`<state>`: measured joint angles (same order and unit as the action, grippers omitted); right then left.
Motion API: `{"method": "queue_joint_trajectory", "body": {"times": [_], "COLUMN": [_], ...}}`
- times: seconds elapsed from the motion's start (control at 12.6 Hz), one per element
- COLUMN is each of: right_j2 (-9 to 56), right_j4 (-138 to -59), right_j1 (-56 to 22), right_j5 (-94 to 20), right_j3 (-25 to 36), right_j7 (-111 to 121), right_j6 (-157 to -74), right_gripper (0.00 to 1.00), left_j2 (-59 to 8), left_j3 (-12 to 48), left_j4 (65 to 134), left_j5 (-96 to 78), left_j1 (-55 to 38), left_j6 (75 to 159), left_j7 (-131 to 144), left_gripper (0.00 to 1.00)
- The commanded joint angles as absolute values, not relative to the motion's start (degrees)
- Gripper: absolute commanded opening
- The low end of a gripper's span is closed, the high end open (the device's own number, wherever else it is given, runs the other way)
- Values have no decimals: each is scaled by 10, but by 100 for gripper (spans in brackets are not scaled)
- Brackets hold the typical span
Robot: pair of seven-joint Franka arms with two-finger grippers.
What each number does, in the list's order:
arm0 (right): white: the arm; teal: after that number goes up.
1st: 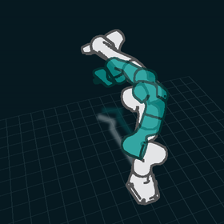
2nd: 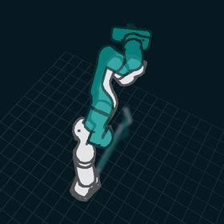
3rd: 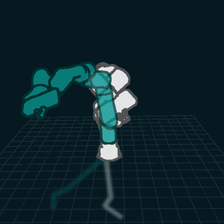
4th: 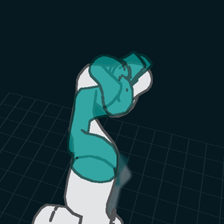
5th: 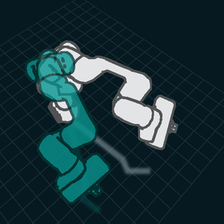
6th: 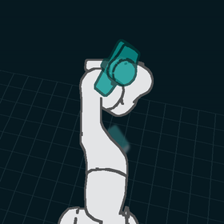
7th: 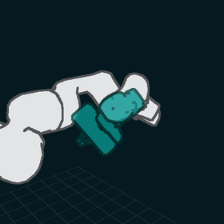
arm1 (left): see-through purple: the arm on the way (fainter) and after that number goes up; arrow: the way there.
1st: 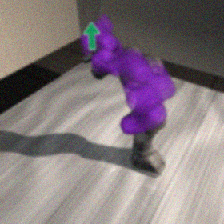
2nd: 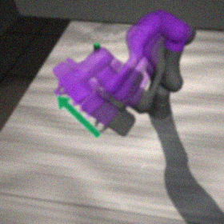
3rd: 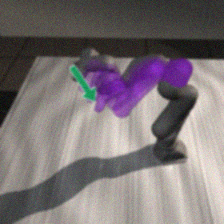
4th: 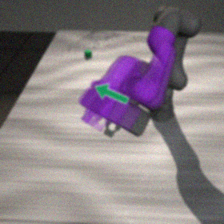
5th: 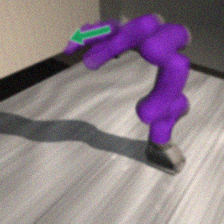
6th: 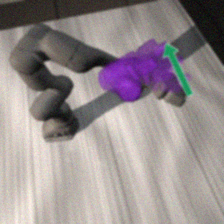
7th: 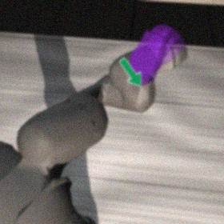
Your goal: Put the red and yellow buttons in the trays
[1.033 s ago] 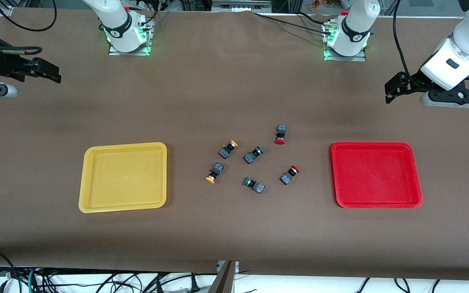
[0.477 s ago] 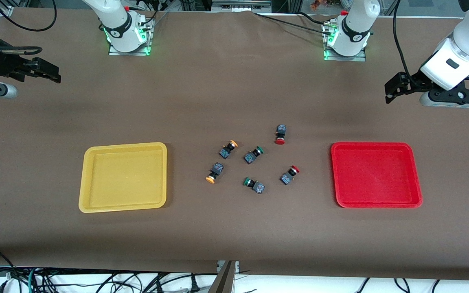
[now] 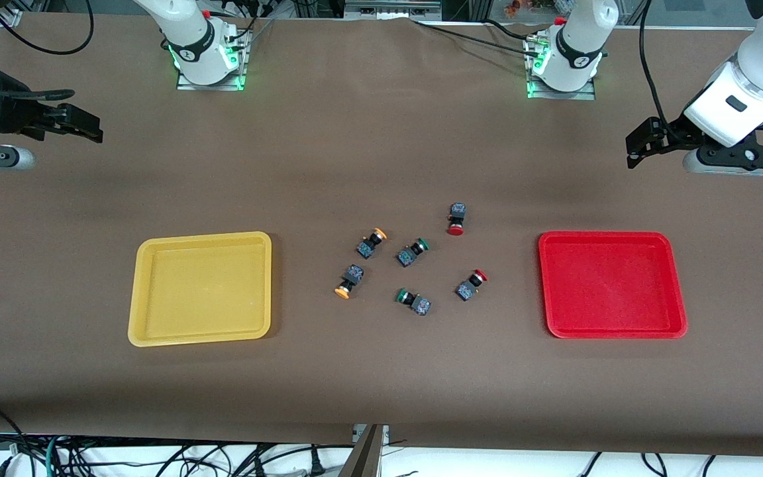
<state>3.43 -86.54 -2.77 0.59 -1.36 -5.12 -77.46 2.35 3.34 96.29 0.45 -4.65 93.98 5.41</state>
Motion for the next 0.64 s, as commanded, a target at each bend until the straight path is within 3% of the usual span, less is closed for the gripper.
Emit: {"method": "queue_joint_trajectory", "body": {"times": [0.0,0.56], "right_j2": [57,62], "right_j4": [-857,-857], "right_j1": [-30,-33], "right_j5": [13,9], "right_j3": [-18,-20], "right_j7": [-47,-46], "right_j6": [-774,-784], "right_gripper": [100,100], "left_j2": [28,27], "left_j3": [36,36], "left_j4": [958,958], "left_j5": [18,17], "left_j1": [-47,-47], "left_j6": [931,931], "left_j7": [49,49], "left_gripper": [100,100]}}
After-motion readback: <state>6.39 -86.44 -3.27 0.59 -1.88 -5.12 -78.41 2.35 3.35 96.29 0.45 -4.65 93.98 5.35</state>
